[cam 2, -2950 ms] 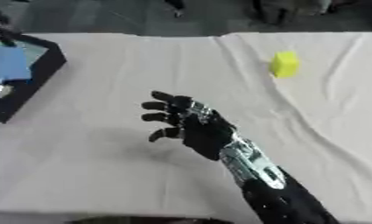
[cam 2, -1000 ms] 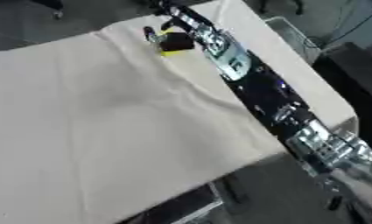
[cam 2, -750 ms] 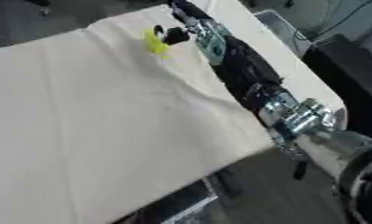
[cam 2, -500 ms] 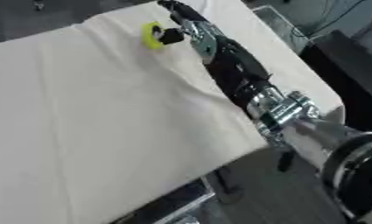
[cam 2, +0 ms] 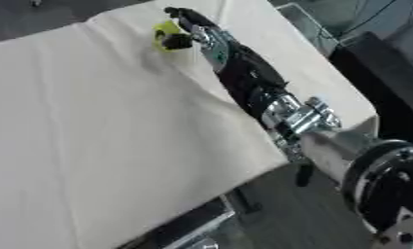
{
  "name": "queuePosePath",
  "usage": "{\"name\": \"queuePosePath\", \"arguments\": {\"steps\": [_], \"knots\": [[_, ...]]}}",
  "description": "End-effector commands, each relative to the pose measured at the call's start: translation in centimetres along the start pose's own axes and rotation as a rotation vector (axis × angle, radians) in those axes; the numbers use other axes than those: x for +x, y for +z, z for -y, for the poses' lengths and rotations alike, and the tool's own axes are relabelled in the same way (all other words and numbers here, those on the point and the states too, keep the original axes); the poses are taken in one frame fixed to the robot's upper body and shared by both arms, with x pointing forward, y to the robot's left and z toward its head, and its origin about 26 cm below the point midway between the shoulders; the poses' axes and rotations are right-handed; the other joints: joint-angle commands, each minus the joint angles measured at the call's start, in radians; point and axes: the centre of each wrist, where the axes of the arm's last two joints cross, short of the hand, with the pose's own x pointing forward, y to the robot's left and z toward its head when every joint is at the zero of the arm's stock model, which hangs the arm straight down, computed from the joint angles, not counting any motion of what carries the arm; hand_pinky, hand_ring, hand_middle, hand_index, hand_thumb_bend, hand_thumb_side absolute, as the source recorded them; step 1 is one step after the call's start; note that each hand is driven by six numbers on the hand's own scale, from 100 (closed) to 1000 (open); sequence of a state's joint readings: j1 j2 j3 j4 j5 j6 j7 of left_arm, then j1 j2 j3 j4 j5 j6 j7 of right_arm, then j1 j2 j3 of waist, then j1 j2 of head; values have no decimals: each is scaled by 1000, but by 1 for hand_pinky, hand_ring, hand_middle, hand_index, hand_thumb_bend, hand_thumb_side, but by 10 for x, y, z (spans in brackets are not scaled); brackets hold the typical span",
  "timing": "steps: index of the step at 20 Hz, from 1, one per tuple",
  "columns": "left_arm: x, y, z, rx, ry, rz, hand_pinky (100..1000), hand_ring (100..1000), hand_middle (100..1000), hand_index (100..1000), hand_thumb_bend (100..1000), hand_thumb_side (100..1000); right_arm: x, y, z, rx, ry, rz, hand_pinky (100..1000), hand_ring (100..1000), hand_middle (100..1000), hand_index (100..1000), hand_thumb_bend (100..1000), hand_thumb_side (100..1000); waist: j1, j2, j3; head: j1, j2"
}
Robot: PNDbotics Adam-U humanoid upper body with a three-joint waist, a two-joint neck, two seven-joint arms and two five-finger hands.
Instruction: Pick up the objects with one hand, pass them to the other hand, and then place them into the box on the other side of the table.
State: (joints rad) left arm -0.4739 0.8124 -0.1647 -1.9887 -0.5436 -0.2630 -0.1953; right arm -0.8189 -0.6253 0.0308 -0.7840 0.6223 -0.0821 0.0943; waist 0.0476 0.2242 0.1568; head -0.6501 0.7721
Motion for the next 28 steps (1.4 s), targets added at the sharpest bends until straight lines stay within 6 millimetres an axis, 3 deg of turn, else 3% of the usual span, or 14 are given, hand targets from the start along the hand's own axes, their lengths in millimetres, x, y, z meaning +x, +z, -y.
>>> {"name": "queuePosePath", "arguments": {"steps": [1, 3, 5, 8, 9, 12, 14, 17, 20, 23, 28], "knots": [[1, 0, -6, -6, -16, 10, 797, 1000, 850, 785, 563, 421, 5, -2, 13, 25, 83, 11, 863, 913, 824, 1000, 100, 207, -2, -13, 2, -5, -3], [2, -1, -5, -9, -15, 12, 797, 1000, 850, 786, 562, 421, 6, -1, 14, 14, 141, 4, 845, 866, 724, 989, 100, 207, -2, -14, 1, -5, -3], [2, -1, -5, -8, -15, 11, 797, 1000, 848, 786, 560, 422, 9, -1, 16, -55, 188, 3, 781, 792, 570, 897, 100, 198, -2, -15, 0, -2, -5], [1, 0, -4, -7, -15, 5, 798, 1000, 848, 786, 558, 419, 17, 1, 19, -245, 195, 61, 695, 741, 486, 792, 100, 224, -1, -18, -4, 9, -6], [1, 1, -4, -6, -14, 0, 797, 1000, 847, 786, 556, 413, 23, 3, 19, -302, 174, 103, 655, 728, 470, 762, 100, 280, -1, -20, -6, 18, -6], [-1, 4, -4, 4, -9, -19, 795, 1000, 848, 783, 555, 392, 54, 12, 12, -405, 39, 272, 597, 718, 450, 745, 100, 424, 0, -26, -16, 91, -5], [-1, 5, -5, 14, -5, -29, 794, 1000, 844, 781, 561, 370, 85, 23, -2, -378, -100, 404, 570, 722, 449, 750, 100, 451, 3, -32, -24, 189, -3], [-1, 5, -5, 32, -6, -36, 794, 1000, 846, 780, 559, 352, 139, 51, -32, -171, -374, 607, 548, 735, 457, 766, 100, 470, 5, -38, -32, 358, -2], [1, 0, -5, 37, 1, -11, 796, 1000, 843, 779, 572, 349, 186, 80, -62, 141, -633, 761, 534, 737, 460, 771, 100, 505, 6, -42, -34, 446, -2], [7, -9, -2, 24, -1, 48, 798, 1000, 843, 778, 577, 359, 216, 100, -86, 471, -846, 842, 535, 741, 465, 773, 100, 533, 1, -44, -32, 474, -2], [21, -25, 8, -14, -1, 164, 800, 1000, 841, 776, 596, 370, 242, 109, -102, 834, -944, 893, 541, 747, 472, 779, 100, 609, -10, -45, -28, 487, -2]]}}
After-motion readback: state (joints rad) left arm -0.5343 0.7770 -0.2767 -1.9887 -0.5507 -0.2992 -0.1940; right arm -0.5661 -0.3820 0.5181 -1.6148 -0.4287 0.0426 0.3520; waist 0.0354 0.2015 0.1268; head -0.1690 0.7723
